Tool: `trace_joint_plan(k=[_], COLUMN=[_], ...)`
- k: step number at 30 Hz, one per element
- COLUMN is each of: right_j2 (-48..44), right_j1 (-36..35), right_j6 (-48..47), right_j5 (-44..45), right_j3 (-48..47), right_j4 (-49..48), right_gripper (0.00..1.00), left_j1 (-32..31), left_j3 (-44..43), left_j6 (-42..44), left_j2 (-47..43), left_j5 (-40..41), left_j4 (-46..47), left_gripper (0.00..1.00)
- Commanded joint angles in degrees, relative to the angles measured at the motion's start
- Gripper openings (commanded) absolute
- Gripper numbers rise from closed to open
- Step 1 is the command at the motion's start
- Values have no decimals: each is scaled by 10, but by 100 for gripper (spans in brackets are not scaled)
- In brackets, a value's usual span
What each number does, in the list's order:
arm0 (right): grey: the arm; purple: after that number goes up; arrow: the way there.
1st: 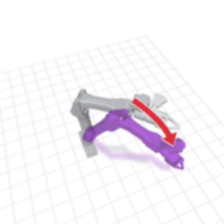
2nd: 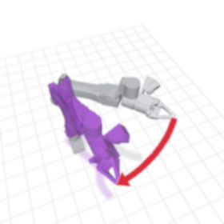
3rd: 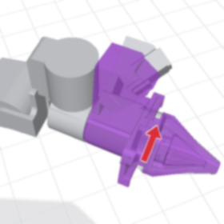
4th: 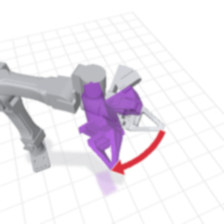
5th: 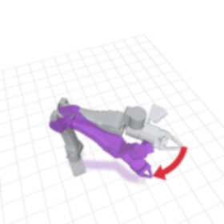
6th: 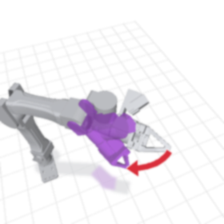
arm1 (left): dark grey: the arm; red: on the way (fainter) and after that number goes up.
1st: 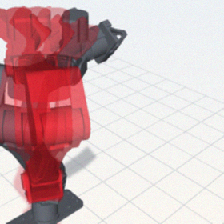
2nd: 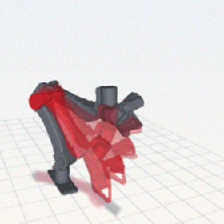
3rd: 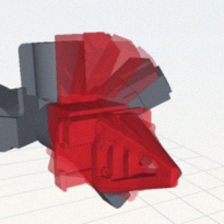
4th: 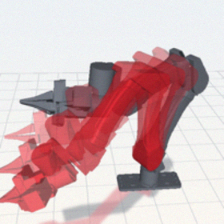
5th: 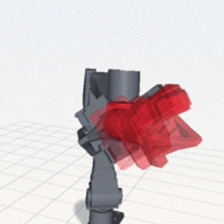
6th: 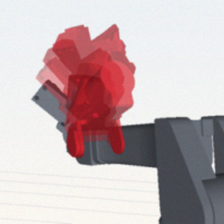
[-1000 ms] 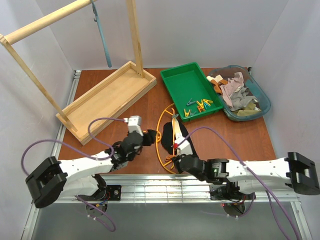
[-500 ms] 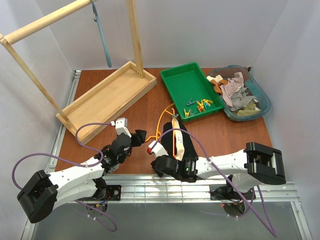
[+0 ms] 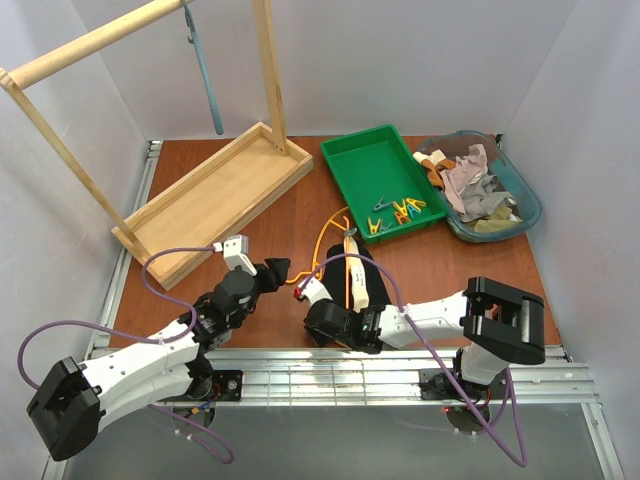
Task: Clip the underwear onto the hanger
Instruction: Pick up the hanger at the center of the board.
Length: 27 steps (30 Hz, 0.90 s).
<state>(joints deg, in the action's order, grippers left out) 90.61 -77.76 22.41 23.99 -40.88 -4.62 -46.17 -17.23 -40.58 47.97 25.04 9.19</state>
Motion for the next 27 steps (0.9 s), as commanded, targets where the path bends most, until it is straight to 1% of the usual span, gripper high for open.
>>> trace_joint_plan(k=[1,7,8,11,12,14,15,19,20,22,25,27], right_j2=[14,36,40,48,50,55,57,58,57,45,21,9], right_j1=[0,1,1,2,3,3,4,5,5,6,11,14], right_j6=[16,37,39,46,47,49,51,53,53,50,36,23], right_j5=[-16,-8,-5,0,1,3,4,18,25,34,48,55], right_j3=[-28,-49,-55,-60,-64,-69,-75,-88,-89,-97,-108,-115], right_j4=[2,45,64,82,86,95,98,114,120,124,126,126], right_gripper=[33,26,25,20,13,4,1,1,1,1,1,1], left_j1=[4,4,4,4,4,4,4,4,4,4,4,4], left_j3=[-1,-2,-1,-2,-2,-3,-5,-22,-26,-42,-67,-85], left_j6=[-1,-1,0,-1,-1,-1,-1,-1,1,3,12,21], left_j2=[-15,-22,-28,-41,-45,-54,-65,-102,-113,-151,-205,-229], left_j5=[-7,-13,-17,-17,-17,-18,-17,-20,-23,-24,-19,-12], left_j4=[-26,-30,-32,-37,-40,-47,-52,-86,-108,-129,-187,-211], left_gripper=[76,76,76,76,76,76,76,76,76,76,76,76])
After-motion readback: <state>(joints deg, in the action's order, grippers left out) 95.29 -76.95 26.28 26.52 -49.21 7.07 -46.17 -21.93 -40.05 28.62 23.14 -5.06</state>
